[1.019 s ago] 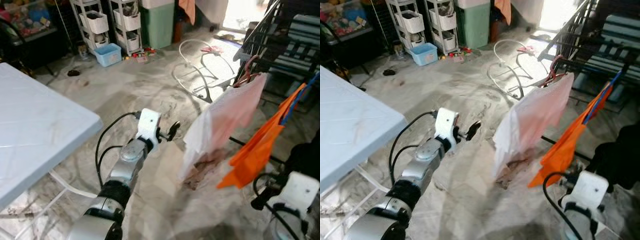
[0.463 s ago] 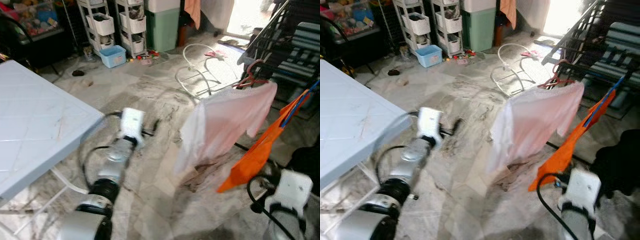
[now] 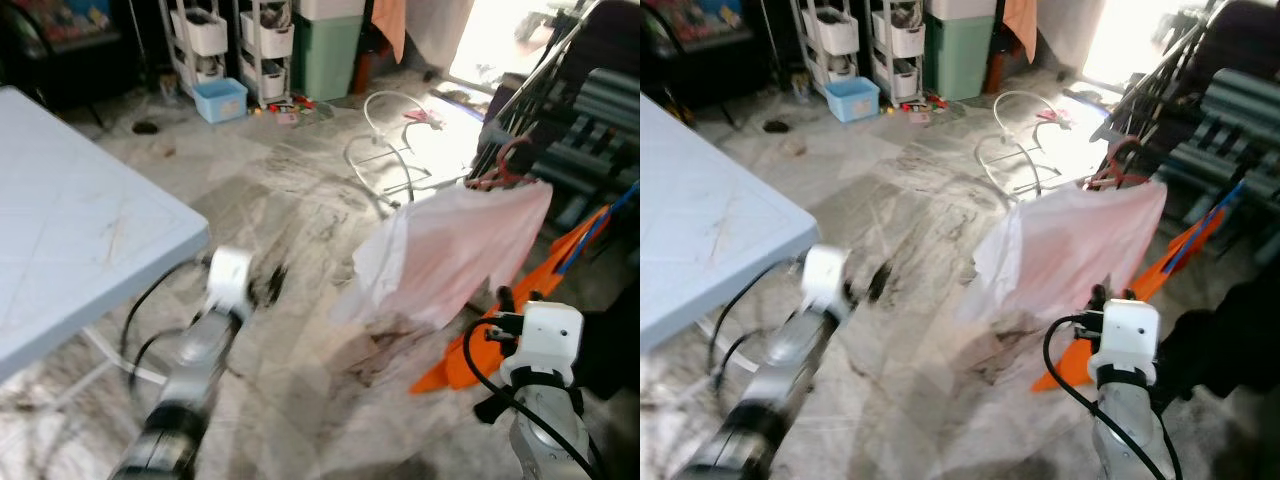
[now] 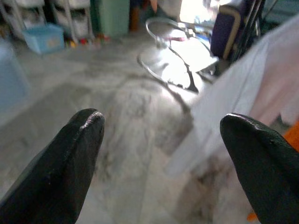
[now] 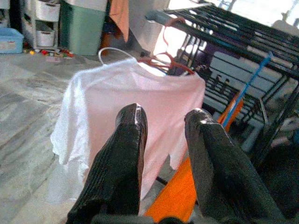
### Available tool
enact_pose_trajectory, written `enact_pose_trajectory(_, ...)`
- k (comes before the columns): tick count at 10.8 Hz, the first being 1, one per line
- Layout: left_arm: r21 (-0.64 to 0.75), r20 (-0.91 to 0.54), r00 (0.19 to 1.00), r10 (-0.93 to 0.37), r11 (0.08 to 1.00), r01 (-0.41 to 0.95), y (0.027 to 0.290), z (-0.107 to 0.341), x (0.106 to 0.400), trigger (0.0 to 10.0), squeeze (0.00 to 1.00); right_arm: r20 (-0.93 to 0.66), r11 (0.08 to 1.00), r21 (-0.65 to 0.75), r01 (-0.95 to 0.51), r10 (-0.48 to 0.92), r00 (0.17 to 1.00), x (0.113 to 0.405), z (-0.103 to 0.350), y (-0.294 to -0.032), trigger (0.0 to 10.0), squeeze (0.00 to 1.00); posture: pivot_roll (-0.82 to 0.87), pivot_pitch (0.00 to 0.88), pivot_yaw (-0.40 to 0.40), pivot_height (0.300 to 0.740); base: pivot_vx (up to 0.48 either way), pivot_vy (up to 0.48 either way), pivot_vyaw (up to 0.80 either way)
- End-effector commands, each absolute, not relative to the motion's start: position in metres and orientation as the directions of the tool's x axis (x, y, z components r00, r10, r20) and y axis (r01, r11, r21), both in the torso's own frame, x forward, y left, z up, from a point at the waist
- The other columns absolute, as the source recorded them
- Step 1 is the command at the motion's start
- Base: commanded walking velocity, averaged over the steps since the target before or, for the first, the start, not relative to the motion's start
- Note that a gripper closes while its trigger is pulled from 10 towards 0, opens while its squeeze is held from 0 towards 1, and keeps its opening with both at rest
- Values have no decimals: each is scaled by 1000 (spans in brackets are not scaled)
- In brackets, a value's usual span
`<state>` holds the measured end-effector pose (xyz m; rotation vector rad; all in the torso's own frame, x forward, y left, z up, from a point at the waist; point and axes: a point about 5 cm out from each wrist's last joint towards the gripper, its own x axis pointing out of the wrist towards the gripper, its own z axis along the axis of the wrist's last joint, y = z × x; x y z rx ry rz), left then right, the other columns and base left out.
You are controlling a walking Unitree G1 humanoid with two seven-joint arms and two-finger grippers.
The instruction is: Hang hanger
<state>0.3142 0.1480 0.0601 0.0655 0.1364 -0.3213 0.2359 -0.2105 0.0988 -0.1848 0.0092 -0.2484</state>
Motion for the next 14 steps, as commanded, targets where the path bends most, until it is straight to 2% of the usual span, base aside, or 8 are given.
enact_pose_trajectory(1, 78, -113, 886, -449, 885, 458, 139, 70, 305, 10000, 0, -13, 955, -184, 234, -241, 970, 237, 95, -214, 10000, 0, 191, 0, -154, 740, 0, 0, 0)
enact_pose_trajectory(4, 61, -106, 868, -486, 868, 494, 141, 75, 293, 10000, 0, -31, 962, -148, 230, -237, 971, 231, 90, -212, 10000, 0, 208, 0, -130, 740, 0, 0, 0)
enact_pose_trajectory(5, 49, -98, 860, -501, 860, 507, 141, 78, 283, 10000, 0, -31, 957, -152, 247, -255, 967, 220, 89, -213, 10000, 0, 205, 0, -105, 740, 0, 0, 0)
enact_pose_trajectory(6, 96, -89, 855, -512, 850, 519, 145, 79, 278, 10000, 0, -34, 954, -158, 255, -264, 964, 210, 88, -214, 10000, 0, 198, 0, -100, 740, 0, 0, 0)
enact_pose_trajectory(8, 87, -115, 893, -436, 890, 447, 164, 79, 276, 10000, 0, 6, 954, -71, 293, -293, 956, 200, 94, -212, 10000, 0, 190, 0, -108, 740, 0, 0, 0)
enact_pose_trajectory(10, 128, -136, 854, -501, 846, 517, 169, 77, 274, 10000, 0, -13, 956, -126, 265, -269, 963, 200, 91, -200, 10000, 0, 205, 0, -101, 740, 0, 0, 0)
enact_pose_trajectory(13, 130, -89, 844, -529, 834, 537, 153, 96, 271, 10000, 0, 24, 967, -64, 248, -247, 969, 206, 99, -194, 10000, 0, 255, 0, -114, 740, 0, 0, 0)
enact_pose_trajectory(14, 120, -83, 874, -478, 866, 485, 154, 96, 272, 10000, 0, 32, 974, -55, 219, -217, 976, 204, 102, -190, 10000, 0, 265, 0, -127, 740, 0, 0, 0)
